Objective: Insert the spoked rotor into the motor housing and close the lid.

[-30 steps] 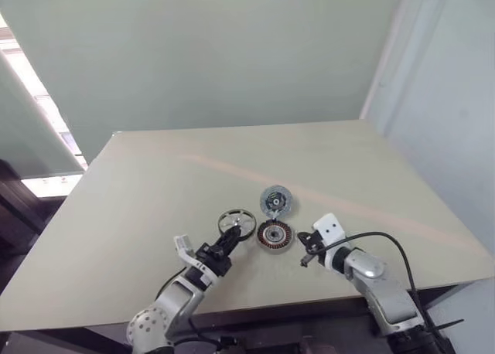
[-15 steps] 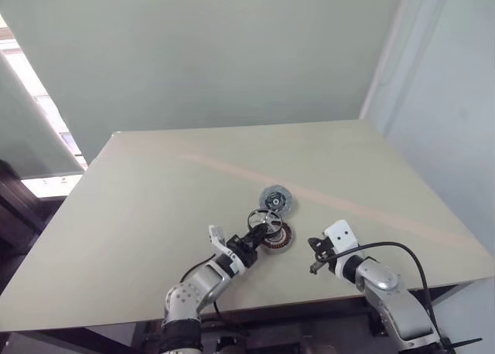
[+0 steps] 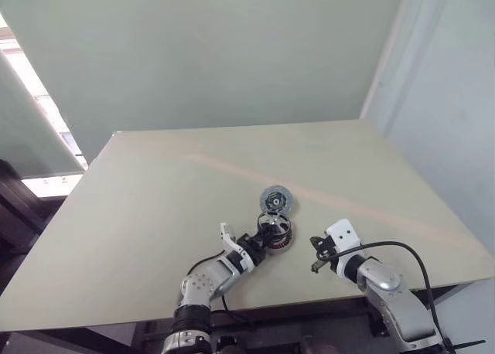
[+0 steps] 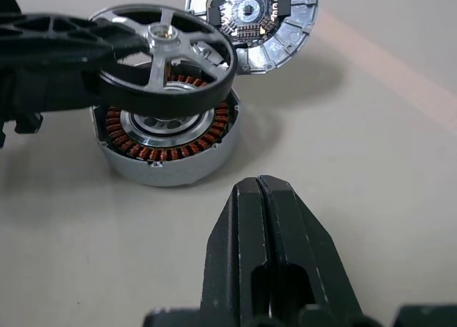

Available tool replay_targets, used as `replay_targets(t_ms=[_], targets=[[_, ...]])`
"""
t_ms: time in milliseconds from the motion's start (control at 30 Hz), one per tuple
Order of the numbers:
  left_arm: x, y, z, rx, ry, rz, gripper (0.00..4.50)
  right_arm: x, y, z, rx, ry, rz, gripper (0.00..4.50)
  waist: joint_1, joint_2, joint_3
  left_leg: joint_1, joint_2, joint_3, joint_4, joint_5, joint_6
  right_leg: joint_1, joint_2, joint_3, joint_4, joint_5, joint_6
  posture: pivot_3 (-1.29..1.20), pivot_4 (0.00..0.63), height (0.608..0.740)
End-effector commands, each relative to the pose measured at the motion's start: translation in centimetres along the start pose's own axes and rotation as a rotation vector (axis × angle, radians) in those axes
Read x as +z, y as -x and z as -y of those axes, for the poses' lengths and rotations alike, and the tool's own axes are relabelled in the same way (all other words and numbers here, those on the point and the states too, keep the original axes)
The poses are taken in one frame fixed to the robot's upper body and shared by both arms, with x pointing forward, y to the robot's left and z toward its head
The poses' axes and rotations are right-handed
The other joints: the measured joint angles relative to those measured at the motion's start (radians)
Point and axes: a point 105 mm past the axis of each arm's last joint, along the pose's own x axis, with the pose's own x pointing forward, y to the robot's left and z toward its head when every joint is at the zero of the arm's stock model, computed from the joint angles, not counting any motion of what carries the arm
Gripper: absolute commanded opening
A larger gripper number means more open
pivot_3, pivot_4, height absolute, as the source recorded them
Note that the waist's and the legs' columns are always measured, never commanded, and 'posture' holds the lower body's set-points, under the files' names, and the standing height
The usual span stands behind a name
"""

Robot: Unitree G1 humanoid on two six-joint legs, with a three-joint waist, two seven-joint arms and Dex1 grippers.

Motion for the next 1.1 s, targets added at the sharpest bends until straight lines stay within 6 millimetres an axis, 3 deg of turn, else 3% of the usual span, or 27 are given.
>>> replay_targets(t_ms=[33,600,1000,1100], targets=[[-0.3,-0.7,0.6,-0.022,-0.016,-0.017,0.31,1.8,0.4,0.2,-0.011,0.011,0.068,0.0,0.0,0.0,0.0,0.0,0.0,0.0,0.0,0.0,0.0,0.0,0.0,0.0,0.0,0.0,0.0,0.0,0.0,0.74],[-0.1,-0.8,-1.0,0.095,-0.032,-0.001,0.31,1.8,0.3,0.0,-0.015,0.001,0.07,0.0,0.0,0.0,0.0,0.001,0.0,0.0,0.001,0.0,0.0,0.001,0.0,0.0,0.0,0.0,0.0,0.0,0.0,0.74],[1.4,-0.4,-0.2,0.177,-0.142,0.05,4.14,1.7,0.1,0.0,-0.014,-0.005,0.073,0.0,0.0,0.0,0.0,0.003,0.0,0.0,0.002,0.001,-0.001,0.004,0.0,0.0,0.0,0.0,0.0,0.0,0.0,0.74],[1.9,0.1,0.8,0.2,-0.193,0.059,4.14,1.6,0.1,0.0,-0.015,-0.002,0.071,0.0,-0.007,-0.002,0.001,0.003,0.001,0.0,0.002,0.001,-0.002,0.003,0.0,0.0,0.0,0.0,0.0,0.0,0.0,0.74]])
